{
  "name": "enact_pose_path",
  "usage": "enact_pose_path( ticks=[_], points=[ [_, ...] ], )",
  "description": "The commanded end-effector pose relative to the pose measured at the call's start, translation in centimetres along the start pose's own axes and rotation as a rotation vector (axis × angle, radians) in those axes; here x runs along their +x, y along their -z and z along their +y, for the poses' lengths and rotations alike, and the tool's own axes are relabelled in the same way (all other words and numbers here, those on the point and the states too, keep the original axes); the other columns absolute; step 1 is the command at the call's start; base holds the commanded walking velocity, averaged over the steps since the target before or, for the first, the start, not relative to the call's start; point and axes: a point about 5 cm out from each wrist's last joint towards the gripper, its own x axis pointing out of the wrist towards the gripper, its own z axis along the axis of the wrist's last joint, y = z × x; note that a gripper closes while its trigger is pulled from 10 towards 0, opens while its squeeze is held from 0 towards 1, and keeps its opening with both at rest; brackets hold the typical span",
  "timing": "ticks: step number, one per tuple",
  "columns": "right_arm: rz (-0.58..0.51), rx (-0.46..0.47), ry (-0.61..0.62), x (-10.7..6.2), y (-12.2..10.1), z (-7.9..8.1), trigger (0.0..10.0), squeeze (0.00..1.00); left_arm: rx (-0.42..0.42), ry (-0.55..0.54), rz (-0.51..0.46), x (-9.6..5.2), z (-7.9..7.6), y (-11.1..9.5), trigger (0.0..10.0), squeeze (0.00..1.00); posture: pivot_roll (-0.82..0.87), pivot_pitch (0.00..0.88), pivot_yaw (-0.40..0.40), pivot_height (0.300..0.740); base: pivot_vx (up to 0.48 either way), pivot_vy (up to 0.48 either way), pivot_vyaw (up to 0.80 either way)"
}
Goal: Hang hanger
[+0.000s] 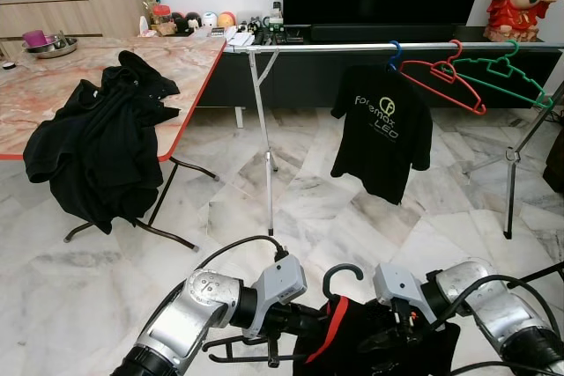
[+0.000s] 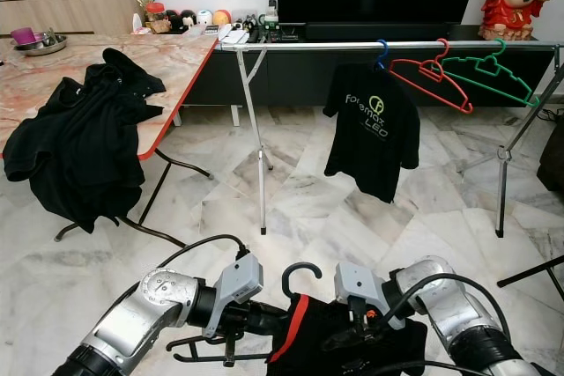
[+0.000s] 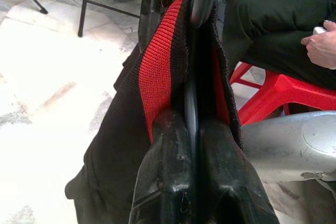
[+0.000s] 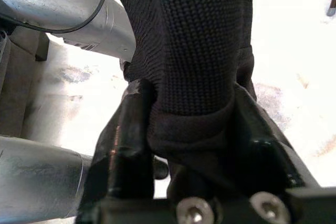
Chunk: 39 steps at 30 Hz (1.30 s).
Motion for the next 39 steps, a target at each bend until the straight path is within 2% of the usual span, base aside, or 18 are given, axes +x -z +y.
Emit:
enact_pose_path(
  ticks=[1,18,31,32,33,39],
  points=[
    [0.0,-0.01,0.005,0.1,-0.1,-0.1,0.0,0.0,0.059,0.014,-0.026,0.2,0.1,-1.4,10.0,0.0,0.01,0.014,-0.003,0.74,0.0,0.0,0.0],
    [-0.005,-0.014,-0.019,0.6,0.0,0.3,0.0,0.0,0.086,-0.023,-0.014,0.1,0.6,-1.5,10.0,0.0,0.01,0.024,-0.006,0.74,0.0,0.0,0.0],
    [-0.01,-0.011,-0.027,0.8,-0.1,0.4,0.0,0.0,0.106,-0.03,-0.04,0.0,1.2,-2.5,10.0,0.0,0.02,0.033,0.0,0.74,0.0,0.0,0.0],
    [-0.012,-0.011,-0.026,0.8,-0.2,0.3,0.0,0.0,0.103,-0.028,-0.052,0.0,1.3,-2.7,10.0,0.13,0.02,0.034,0.0,0.74,0.0,0.0,0.0],
    [-0.011,-0.01,-0.025,0.8,-0.2,0.3,0.0,0.0,0.1,-0.023,-0.058,-0.1,1.3,-2.8,10.0,1.0,0.02,0.034,0.0,0.74,0.0,0.0,0.0],
    [0.004,-0.003,-0.022,0.9,0.3,0.5,0.0,0.0,0.104,0.026,-0.035,-0.7,0.9,-2.6,10.0,1.0,0.03,0.038,0.001,0.74,0.0,0.0,0.0]
  ],
)
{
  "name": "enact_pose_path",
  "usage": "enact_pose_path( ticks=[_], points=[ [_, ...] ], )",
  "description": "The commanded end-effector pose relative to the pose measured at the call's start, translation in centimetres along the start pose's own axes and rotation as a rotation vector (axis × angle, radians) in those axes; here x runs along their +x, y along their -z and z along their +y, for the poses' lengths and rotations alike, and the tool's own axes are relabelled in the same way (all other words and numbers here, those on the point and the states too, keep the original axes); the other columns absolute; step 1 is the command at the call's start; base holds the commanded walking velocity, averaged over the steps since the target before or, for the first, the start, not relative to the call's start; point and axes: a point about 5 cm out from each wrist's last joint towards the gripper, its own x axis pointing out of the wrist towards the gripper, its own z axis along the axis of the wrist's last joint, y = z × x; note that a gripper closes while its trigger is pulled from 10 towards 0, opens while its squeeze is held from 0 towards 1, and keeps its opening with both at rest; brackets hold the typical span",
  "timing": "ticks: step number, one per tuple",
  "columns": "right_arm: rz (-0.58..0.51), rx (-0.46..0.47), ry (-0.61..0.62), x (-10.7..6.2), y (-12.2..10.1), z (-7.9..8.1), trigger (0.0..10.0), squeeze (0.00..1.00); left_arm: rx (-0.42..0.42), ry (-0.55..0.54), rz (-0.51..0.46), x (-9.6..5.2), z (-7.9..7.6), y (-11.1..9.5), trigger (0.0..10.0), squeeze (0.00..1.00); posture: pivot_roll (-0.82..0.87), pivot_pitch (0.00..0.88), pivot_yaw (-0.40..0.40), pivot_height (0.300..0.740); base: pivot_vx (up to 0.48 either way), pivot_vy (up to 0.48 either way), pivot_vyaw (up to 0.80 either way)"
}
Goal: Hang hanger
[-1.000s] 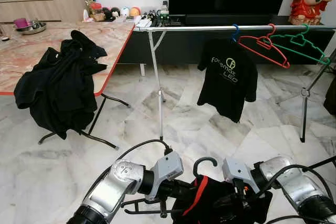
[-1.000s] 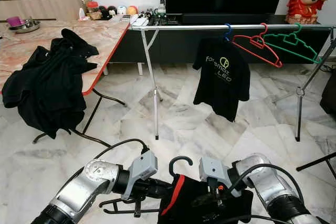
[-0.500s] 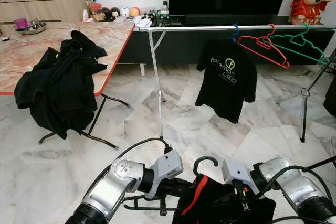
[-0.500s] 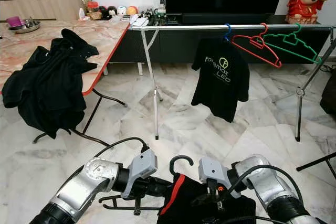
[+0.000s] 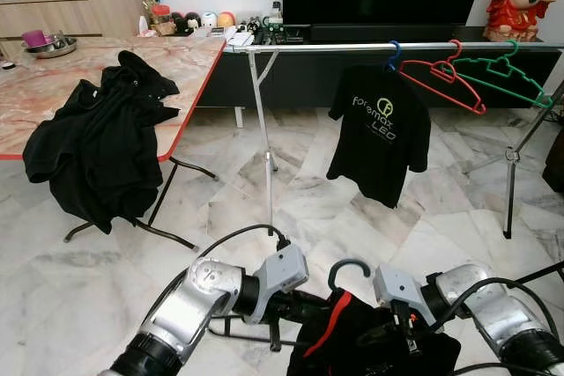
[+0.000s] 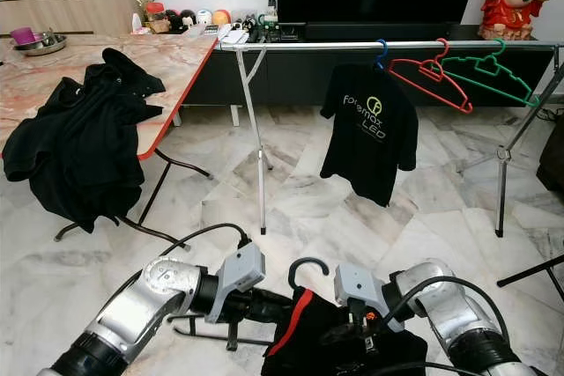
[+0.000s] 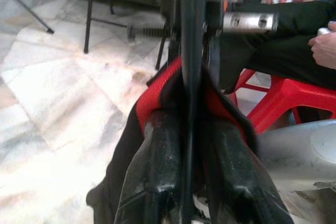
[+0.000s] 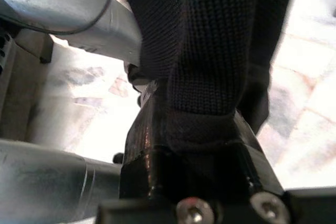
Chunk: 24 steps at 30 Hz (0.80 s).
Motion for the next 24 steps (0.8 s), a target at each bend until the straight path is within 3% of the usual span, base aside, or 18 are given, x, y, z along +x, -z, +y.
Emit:
enact_pose_path(
  ticks=[1,11,18,22,24],
  points=[
    [0.021,-0.008,-0.002,0.1,0.3,0.2,0.0,0.0,0.028,0.017,-0.01,-0.6,-0.1,-0.5,10.0,1.0,0.03,0.041,0.001,0.74,0.0,0.0,0.0],
    [0.094,0.053,0.015,0.4,3.2,1.4,0.0,0.0,0.044,0.015,0.047,-3.2,-0.1,-0.1,10.0,1.0,0.04,0.045,-0.004,0.74,0.0,0.0,0.0],
    [0.038,0.184,0.245,-1.2,4.8,1.1,0.0,0.0,0.024,-0.259,-0.082,-6.4,1.1,-1.6,10.0,1.0,0.04,0.06,-0.01,0.74,0.0,0.0,0.0],
    [0.019,0.264,0.383,-2.2,5.8,1.2,0.0,0.0,-0.084,-0.314,-0.178,-7.4,-0.2,-0.8,10.0,1.0,0.04,0.068,-0.01,0.74,0.0,0.0,0.0],
    [-0.009,0.28,0.439,-2.5,5.7,1.6,0.0,0.0,-0.141,-0.34,-0.151,-7.1,-1.3,0.9,10.0,1.0,0.03,0.071,-0.008,0.74,0.0,0.0,0.0]
  ],
)
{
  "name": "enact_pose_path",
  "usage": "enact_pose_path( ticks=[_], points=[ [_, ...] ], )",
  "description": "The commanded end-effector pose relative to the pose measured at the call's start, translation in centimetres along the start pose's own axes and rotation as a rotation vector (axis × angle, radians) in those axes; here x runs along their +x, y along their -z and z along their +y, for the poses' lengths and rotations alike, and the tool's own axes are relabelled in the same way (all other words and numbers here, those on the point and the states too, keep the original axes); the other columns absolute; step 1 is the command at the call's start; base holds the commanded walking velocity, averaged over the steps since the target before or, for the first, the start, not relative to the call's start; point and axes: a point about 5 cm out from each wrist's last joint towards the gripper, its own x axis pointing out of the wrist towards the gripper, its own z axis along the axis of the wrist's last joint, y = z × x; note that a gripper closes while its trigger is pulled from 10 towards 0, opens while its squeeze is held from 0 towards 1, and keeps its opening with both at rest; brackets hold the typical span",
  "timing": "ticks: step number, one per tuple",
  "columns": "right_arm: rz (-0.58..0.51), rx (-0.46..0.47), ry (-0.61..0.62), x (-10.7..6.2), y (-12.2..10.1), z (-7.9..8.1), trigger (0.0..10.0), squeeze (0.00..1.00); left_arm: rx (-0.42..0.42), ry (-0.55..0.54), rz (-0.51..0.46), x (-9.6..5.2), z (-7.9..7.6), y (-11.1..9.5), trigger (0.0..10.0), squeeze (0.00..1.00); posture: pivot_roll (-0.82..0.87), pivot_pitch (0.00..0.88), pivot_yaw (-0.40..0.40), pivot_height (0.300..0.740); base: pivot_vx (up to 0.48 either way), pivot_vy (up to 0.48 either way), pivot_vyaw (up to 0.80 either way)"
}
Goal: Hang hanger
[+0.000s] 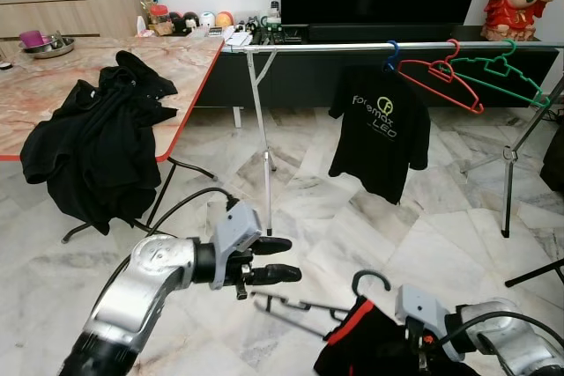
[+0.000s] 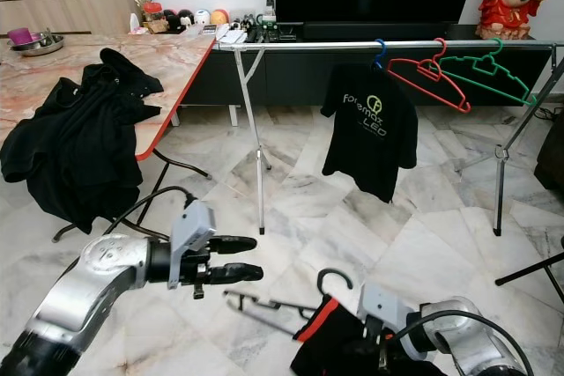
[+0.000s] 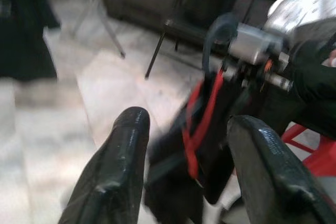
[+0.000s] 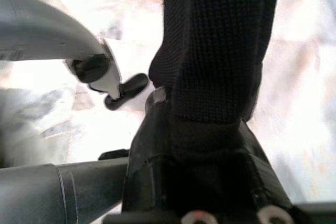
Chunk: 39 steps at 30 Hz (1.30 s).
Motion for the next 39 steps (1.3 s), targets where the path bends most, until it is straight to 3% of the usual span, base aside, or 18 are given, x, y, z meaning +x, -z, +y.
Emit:
enact_pose_path(
  ticks=[1,6,8,9,11,12,13,14,15,18,20,22,25,31,35,39],
  points=[
    [-0.067,-0.007,0.06,-0.7,-1.3,-0.4,0.0,0.0,-0.014,-0.025,0.011,-0.1,-0.4,0.3,10.0,1.0,0.03,0.071,-0.008,0.74,0.0,0.0,0.0],
    [-0.227,-0.003,0.202,-2.2,-5.5,-1.2,0.0,0.0,-0.083,-0.178,0.056,0.6,-0.3,3.9,10.0,1.0,0.01,0.064,0.002,0.74,0.0,0.0,0.0],
    [-0.251,-0.011,0.201,-2.4,-6.2,-1.1,0.0,0.0,-0.084,-0.184,0.062,0.7,-0.3,4.2,10.0,1.0,0.01,0.064,0.002,0.74,0.0,0.0,0.0],
    [-0.323,-0.046,0.198,-2.9,-8.6,-0.9,0.0,0.0,-0.067,-0.227,0.105,1.3,-0.3,5.3,10.0,1.0,0.01,0.051,0.003,0.74,0.0,0.0,0.0],
    [-0.351,-0.06,0.193,-3.1,-9.6,-0.8,0.0,0.0,-0.033,-0.251,0.13,1.6,-0.2,5.8,10.0,1.0,0.01,0.049,0.003,0.74,0.0,0.0,0.0],
    [-0.37,-0.081,0.185,-3.3,-10.5,-0.6,0.0,0.0,-0.015,-0.288,0.149,1.8,0.0,6.3,10.0,0.86,0.0,0.044,0.003,0.74,0.0,0.0,0.0],
    [-0.378,-0.094,0.179,-3.4,-11.0,-0.4,0.0,0.0,-0.004,-0.31,0.158,1.9,0.1,6.6,10.0,0.86,0.0,0.041,0.002,0.74,0.0,0.0,0.0],
    [-0.384,-0.113,0.166,-3.4,-11.5,-0.2,0.0,0.0,0.004,-0.331,0.162,2.1,0.3,6.8,10.0,0.16,0.0,0.036,0.001,0.74,0.0,0.0,0.0],
    [-0.384,-0.137,0.145,-3.4,-11.9,0.0,0.0,0.0,0.011,-0.36,0.16,2.3,0.6,6.9,10.0,0.0,0.0,0.034,0.001,0.74,0.0,0.0,0.0],
    [-0.322,-0.258,0.003,-3.1,-12.6,1.5,0.0,0.0,0.042,-0.503,0.16,2.9,1.9,7.3,10.0,0.0,0.0,0.02,0.003,0.74,0.0,0.0,0.0],
    [-0.304,-0.282,-0.026,-3.0,-12.6,1.7,0.0,0.0,0.053,-0.514,0.166,3.1,2.0,7.4,10.0,0.0,0.0,0.02,0.003,0.74,0.0,0.0,0.0],
    [-0.239,-0.343,-0.103,-3.1,-12.5,2.1,0.0,0.0,0.128,-0.545,0.191,3.6,2.3,7.9,10.0,0.0,-0.01,0.006,-0.001,0.74,0.0,0.0,0.0],
    [-0.164,-0.392,-0.169,-3.4,-12.4,2.2,0.0,0.0,0.111,-0.627,0.138,4.0,2.8,8.0,10.0,0.0,-0.01,0.0,-0.006,0.74,0.0,0.0,0.0],
    [-0.142,-0.415,-0.048,-3.1,-14.2,0.1,0.0,0.0,0.16,-0.629,0.167,4.3,2.2,9.1,10.0,0.0,-0.01,0.001,-0.016,0.74,0.0,0.0,0.0],
    [-0.199,-0.419,-0.005,-2.7,-16.6,-0.3,0.0,0.0,0.165,-0.633,0.178,4.3,1.9,9.8,10.0,0.0,0.0,0.015,-0.025,0.74,0.0,0.0,0.0],
    [-0.216,-0.432,0.001,-2.4,-17.6,-0.2,0.0,0.0,0.191,-0.639,0.19,3.9,2.1,10.1,10.0,0.0,0.0,0.026,-0.033,0.74,0.0,0.0,0.0]
  ],
)
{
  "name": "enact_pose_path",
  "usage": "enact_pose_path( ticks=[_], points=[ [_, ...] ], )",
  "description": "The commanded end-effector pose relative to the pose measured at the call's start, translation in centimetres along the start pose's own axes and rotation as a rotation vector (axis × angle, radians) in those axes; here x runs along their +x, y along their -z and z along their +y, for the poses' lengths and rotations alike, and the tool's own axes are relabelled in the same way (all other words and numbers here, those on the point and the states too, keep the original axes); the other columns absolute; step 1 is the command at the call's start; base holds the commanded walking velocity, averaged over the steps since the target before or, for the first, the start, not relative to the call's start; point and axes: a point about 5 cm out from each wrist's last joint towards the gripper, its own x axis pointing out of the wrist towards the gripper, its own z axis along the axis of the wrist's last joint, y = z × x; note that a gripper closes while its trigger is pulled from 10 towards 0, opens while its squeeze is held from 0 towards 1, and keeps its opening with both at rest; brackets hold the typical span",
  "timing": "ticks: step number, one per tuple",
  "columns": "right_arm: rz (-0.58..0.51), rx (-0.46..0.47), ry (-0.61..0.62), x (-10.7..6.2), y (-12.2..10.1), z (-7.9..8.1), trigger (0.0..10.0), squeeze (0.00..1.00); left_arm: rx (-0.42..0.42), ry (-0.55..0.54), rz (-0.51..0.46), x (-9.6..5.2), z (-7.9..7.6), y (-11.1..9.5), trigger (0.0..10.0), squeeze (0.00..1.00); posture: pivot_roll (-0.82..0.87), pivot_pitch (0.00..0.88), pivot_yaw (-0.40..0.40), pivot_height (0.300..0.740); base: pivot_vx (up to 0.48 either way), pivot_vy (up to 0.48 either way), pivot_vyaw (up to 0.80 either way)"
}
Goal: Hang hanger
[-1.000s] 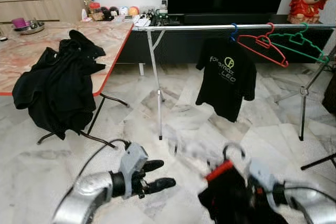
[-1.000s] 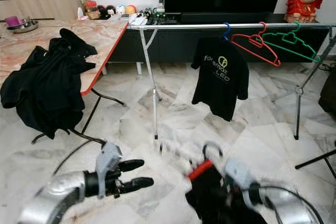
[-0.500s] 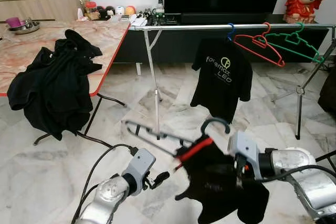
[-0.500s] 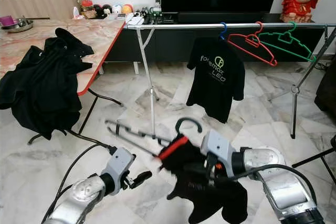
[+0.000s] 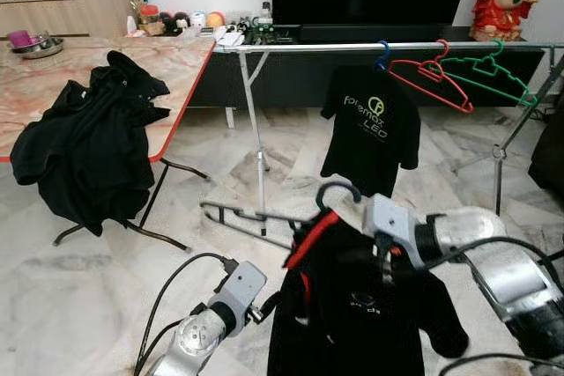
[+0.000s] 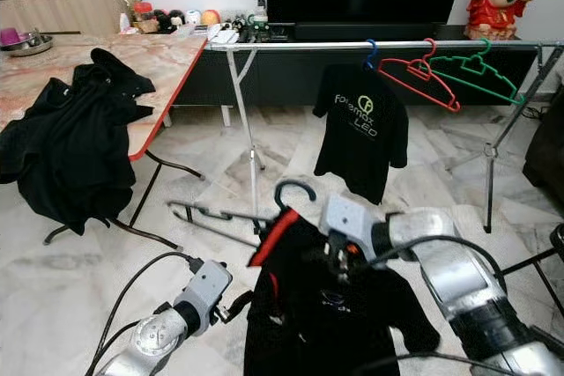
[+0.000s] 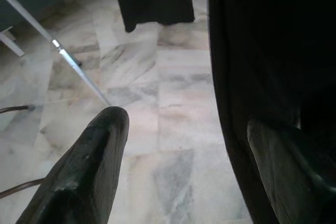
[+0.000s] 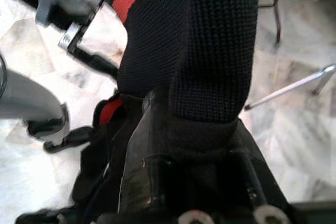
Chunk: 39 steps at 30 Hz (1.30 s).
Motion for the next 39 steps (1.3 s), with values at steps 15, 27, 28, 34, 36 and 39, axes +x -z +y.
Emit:
enact_pose_path(
  ticks=[15,27,28,34,36,39],
  points=[
    [-0.048,-0.02,0.024,1.7,-1.8,-0.7,0.0,0.0,-0.091,0.081,0.021,0.0,0.9,0.3,10.0,0.0,0.01,0.044,-0.045,0.74,0.0,0.0,0.0],
    [-0.067,0.006,0.029,3.1,-1.8,-1.0,0.0,0.0,-0.179,0.215,-0.036,0.9,1.2,-1.9,10.0,0.0,0.02,0.048,-0.048,0.74,0.0,0.0,0.0],
    [-0.066,0.01,0.029,3.3,-1.7,-1.0,0.0,0.0,-0.195,0.193,-0.042,1.1,1.4,-2.2,10.0,0.0,0.02,0.048,-0.048,0.74,0.0,0.0,0.0],
    [-0.07,0.016,0.024,3.5,-1.5,-0.9,0.0,0.0,-0.205,0.116,-0.037,1.3,1.9,-2.4,10.0,0.0,0.02,0.051,-0.047,0.74,0.0,0.0,0.0],
    [-0.071,0.015,0.021,3.5,-1.5,-0.8,0.0,0.0,-0.192,0.086,-0.021,1.4,2.1,-2.2,0.0,0.0,0.02,0.049,-0.046,0.74,0.0,0.0,0.0],
    [-0.073,0.013,0.019,3.5,-1.5,-0.8,0.0,0.0,-0.189,0.081,-0.019,1.4,2.1,-2.1,0.0,0.0,0.02,0.05,-0.046,0.74,0.0,0.0,0.0]
  ],
)
